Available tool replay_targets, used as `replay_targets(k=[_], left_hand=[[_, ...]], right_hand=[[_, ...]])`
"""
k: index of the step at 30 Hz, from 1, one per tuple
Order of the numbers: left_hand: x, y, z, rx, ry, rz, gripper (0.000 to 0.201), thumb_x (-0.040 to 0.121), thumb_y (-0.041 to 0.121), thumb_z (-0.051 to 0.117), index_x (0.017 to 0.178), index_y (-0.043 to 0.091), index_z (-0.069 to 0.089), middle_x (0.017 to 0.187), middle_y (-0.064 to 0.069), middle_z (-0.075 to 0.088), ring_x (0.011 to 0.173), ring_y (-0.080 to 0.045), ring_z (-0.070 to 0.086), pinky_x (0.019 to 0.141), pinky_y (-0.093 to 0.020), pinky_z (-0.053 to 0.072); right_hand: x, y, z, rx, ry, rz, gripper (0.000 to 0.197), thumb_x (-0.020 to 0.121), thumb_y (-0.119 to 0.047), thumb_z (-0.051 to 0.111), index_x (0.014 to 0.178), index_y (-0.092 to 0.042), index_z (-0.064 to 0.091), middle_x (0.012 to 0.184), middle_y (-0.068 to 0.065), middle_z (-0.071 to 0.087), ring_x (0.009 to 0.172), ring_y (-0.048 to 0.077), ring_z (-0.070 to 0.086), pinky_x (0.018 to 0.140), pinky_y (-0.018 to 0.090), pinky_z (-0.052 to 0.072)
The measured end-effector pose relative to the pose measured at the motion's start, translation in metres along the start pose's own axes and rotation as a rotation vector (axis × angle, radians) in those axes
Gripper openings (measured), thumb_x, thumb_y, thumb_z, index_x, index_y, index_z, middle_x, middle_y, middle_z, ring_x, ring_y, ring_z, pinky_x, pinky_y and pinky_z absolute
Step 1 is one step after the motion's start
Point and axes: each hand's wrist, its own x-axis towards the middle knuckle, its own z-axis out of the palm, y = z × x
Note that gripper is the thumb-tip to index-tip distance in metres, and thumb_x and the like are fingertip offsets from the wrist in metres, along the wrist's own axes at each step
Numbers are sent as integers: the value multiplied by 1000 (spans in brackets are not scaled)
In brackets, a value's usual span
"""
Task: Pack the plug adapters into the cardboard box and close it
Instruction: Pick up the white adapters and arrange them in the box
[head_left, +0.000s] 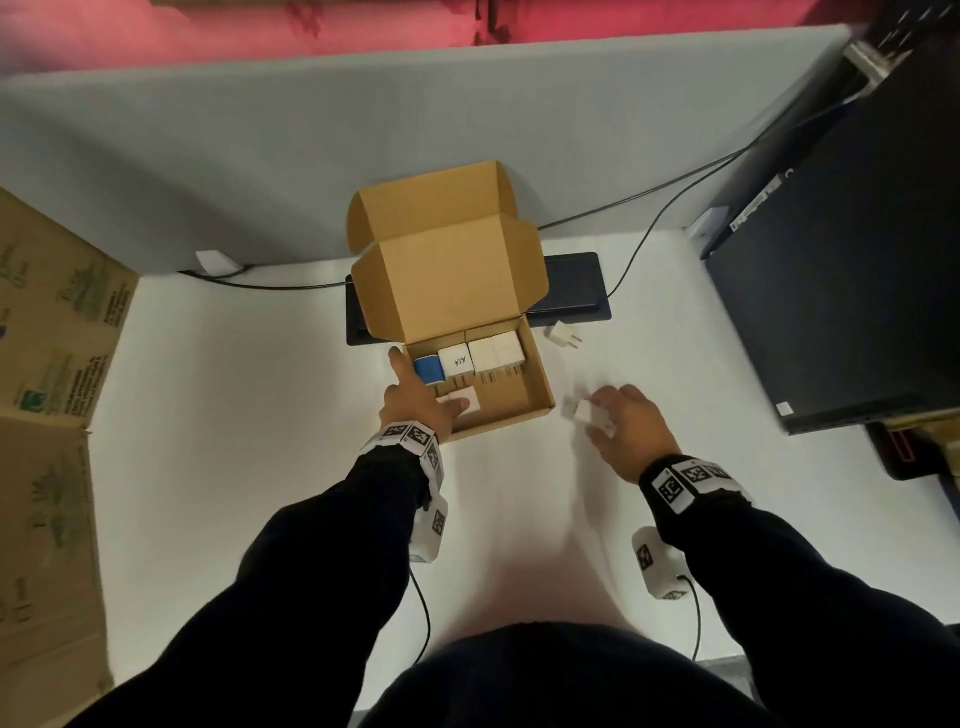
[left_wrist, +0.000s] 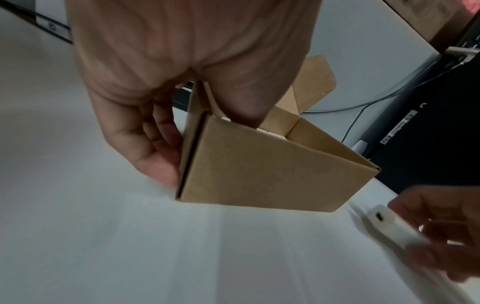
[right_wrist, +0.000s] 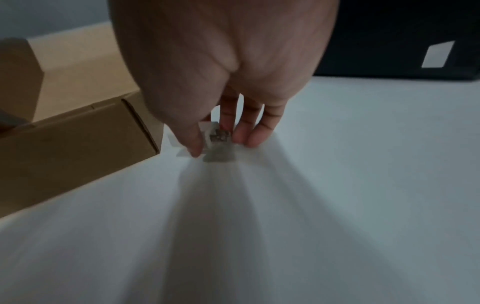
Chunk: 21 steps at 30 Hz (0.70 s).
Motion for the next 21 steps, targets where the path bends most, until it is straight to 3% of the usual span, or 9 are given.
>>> replay_targets(k=[4,6,10,15,21], left_hand=[[3,-2,-3,47,5,27,108,76,45,83,152,24,9,121,-17,60,104,-39,63,86,-46,53],[4,-3,-5,42,11,23,94,76,46,82,143,23,21,115,-15,60,92,-35,61,77,-41,49],[5,-7,-6,38,18,38,80,73,52,82,128,22,32,102,-8,55,81,-29,51,72,-38,46],[10,-5,-11,47,-45,7,79,72,45,85,127,24,33,109,-10,59,87,-33,60,80,-48,60],[12,-7,-11,10,-63,18,66,81,34,80,129,21,36,117,-11,61,85,-28,56,84,-49,59]], right_hand=[[17,-34,-16,132,247,-176,39,79,-17,74,116,-15,62,107,6,55,90,28,60,80,36,53],[24,-62,-23,155,251,-319,40,80,-17,73,118,-14,63,109,6,57,98,27,58,84,36,50],[33,-112,-13,-124,9,-440,41,83,-19,69,123,-18,63,117,5,60,114,25,48,89,38,48],[41,-145,1,-503,-247,-307,33,92,-11,59,124,-12,62,114,14,60,115,32,55,87,42,52],[48,-154,10,-556,-328,-250,27,96,-7,52,123,-7,58,118,17,59,106,35,62,80,39,49]])
